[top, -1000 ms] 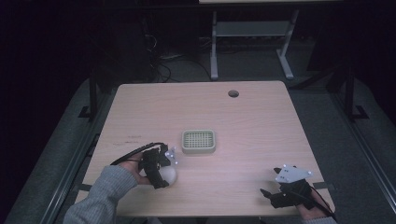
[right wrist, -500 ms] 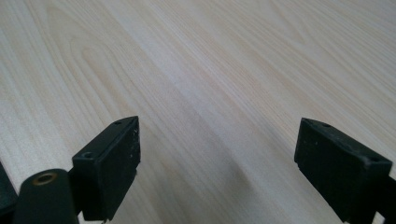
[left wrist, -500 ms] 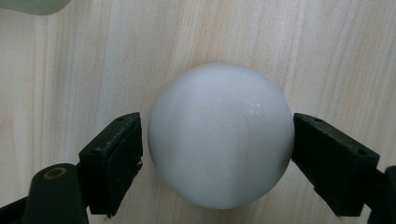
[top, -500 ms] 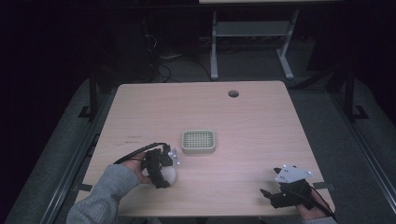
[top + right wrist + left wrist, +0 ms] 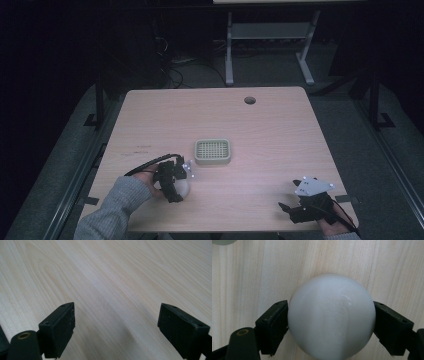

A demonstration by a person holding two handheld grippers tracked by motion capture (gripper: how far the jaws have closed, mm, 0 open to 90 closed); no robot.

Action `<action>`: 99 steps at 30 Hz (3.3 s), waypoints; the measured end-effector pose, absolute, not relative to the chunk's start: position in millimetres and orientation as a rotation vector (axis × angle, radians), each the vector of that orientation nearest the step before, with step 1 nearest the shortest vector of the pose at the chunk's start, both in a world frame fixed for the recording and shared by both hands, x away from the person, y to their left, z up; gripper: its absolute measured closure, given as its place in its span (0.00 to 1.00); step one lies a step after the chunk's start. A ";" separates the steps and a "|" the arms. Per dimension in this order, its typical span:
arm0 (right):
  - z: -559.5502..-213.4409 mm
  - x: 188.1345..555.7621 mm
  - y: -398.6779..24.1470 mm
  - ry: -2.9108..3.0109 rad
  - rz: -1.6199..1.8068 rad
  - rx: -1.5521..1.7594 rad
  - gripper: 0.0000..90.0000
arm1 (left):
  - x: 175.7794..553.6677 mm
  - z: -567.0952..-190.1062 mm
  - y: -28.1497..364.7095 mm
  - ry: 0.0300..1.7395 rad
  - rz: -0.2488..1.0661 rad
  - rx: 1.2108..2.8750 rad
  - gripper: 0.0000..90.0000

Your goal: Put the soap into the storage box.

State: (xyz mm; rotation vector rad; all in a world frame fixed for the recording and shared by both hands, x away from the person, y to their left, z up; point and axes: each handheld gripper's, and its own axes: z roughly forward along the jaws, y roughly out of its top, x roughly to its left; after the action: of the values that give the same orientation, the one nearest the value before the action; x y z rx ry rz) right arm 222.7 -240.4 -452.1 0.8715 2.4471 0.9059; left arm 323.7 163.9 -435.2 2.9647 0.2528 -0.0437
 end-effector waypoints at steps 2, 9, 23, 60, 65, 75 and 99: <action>-452.1 222.7 -240.3 2.448 0.905 0.871 0.15 | 324.1 -436.6 163.4 0.245 -0.036 2.973 0.22; -452.0 222.6 -240.4 2.445 0.907 0.872 0.15 | 323.3 -436.5 162.7 0.227 -0.042 2.973 0.26; -452.0 222.7 -240.5 2.446 0.908 0.873 0.15 | 321.9 -436.1 162.8 0.238 -0.036 2.976 0.27; -452.6 223.6 -241.5 2.444 0.913 0.876 0.15 | 328.3 -419.3 161.6 0.192 -0.074 2.976 0.27; -452.6 223.7 -242.2 2.444 0.915 0.876 0.15 | 330.5 -414.5 159.2 0.200 -0.073 2.974 0.27; -452.7 224.9 -240.9 2.446 0.924 0.875 0.15 | 334.6 -402.9 154.4 0.189 -0.057 2.975 0.27; -452.1 224.0 -240.3 2.445 0.919 0.867 0.15 | 351.0 -389.5 143.9 0.159 -0.046 2.979 0.27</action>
State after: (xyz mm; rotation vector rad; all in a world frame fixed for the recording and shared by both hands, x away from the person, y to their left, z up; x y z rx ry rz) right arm 224.0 -240.3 -452.1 0.8666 2.4453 0.9188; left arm 351.0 143.9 -389.5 2.9786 0.1586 -0.0463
